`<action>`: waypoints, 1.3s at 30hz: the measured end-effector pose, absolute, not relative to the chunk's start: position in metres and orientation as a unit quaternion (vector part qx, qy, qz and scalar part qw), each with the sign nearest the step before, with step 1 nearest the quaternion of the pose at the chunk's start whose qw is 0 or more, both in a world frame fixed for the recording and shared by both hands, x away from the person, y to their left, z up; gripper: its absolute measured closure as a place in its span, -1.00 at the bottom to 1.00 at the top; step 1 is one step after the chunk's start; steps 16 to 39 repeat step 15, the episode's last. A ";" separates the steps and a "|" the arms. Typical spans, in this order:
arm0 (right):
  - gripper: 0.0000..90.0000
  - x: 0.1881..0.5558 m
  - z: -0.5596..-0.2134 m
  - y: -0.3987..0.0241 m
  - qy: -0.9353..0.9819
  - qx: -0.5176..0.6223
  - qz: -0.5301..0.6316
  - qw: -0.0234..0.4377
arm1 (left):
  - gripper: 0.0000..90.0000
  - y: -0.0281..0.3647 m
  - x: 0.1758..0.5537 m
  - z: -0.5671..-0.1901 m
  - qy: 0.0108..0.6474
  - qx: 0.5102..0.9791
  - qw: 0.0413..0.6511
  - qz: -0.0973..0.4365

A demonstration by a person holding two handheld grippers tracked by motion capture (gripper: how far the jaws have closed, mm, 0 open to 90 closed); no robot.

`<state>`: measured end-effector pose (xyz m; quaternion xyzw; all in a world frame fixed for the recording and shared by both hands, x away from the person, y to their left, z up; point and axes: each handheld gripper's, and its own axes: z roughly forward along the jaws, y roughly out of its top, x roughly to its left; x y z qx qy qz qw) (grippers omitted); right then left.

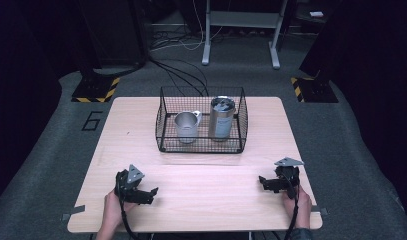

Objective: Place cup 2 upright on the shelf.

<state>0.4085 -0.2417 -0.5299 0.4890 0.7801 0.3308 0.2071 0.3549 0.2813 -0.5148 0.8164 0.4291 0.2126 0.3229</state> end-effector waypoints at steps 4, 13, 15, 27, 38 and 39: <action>-1.00 0.409 -0.530 -0.242 0.780 0.489 0.331 0.207 | -1.00 0.290 0.352 -0.526 0.447 0.805 0.329 0.208; -1.00 0.408 -0.530 -0.242 0.780 0.489 0.331 0.207 | -0.99 0.299 0.355 -0.531 0.448 0.806 0.336 0.193; -1.00 0.408 -0.530 -0.242 0.780 0.490 0.330 0.207 | -0.99 0.306 0.357 -0.531 0.447 0.806 0.335 0.195; -1.00 0.408 -0.530 -0.242 0.780 0.490 0.330 0.207 | -0.99 0.306 0.357 -0.531 0.447 0.806 0.335 0.195; -1.00 0.408 -0.530 -0.242 0.780 0.490 0.330 0.207 | -0.99 0.306 0.357 -0.531 0.447 0.806 0.335 0.195; -1.00 0.408 -0.530 -0.242 0.780 0.490 0.330 0.207 | -0.99 0.306 0.357 -0.531 0.447 0.806 0.335 0.195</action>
